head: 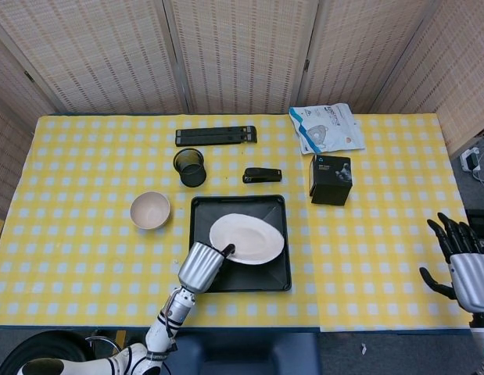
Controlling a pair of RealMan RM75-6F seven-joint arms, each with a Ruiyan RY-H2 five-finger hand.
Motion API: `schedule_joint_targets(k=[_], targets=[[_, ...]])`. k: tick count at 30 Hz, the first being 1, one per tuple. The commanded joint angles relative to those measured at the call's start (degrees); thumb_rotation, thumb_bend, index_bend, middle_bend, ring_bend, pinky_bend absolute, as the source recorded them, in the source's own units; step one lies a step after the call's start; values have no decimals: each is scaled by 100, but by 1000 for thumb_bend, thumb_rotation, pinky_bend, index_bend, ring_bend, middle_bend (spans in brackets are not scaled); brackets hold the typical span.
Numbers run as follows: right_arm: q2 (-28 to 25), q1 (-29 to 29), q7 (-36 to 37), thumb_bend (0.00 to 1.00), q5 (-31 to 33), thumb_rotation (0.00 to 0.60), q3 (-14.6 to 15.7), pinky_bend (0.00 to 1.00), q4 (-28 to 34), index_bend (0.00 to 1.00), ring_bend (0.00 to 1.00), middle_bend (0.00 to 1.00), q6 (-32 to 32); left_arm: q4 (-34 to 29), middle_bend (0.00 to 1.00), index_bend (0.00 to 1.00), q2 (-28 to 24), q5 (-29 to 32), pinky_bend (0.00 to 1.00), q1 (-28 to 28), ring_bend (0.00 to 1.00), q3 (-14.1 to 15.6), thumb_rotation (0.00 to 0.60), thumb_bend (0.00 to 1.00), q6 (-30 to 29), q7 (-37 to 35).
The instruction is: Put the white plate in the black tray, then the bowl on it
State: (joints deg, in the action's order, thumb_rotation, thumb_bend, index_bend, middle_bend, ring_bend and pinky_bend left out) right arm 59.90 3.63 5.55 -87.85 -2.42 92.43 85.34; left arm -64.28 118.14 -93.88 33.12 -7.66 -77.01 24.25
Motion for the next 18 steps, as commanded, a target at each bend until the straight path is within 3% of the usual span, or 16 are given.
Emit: schedule_joint_targets(k=[1, 6, 10, 18], targets=[[-14, -24, 43, 340, -33, 600, 4, 0, -8, 0, 0, 0, 52, -22, 1000, 374, -21, 66, 1000, -15, 1000, 60, 600, 419, 74, 104], [-26, -49, 94, 340, -72, 600, 6, 0, -37, 0, 0, 0, 112, -224, 1000, 285, -110, 104, 1000, -49, 1000, 110, 600, 281, 88, 215], [-31, -65, 119, 340, -90, 600, 4, 0, -48, 0, 0, 0, 149, -473, 1000, 268, -224, 164, 1000, -93, 1000, 166, 600, 236, 148, 342], [-16, -91, 115, 340, -194, 600, 30, 0, -45, 0, 0, 0, 226, -1669, 1000, 260, -949, 564, 1000, -275, 1000, 327, 600, 183, 519, 485]])
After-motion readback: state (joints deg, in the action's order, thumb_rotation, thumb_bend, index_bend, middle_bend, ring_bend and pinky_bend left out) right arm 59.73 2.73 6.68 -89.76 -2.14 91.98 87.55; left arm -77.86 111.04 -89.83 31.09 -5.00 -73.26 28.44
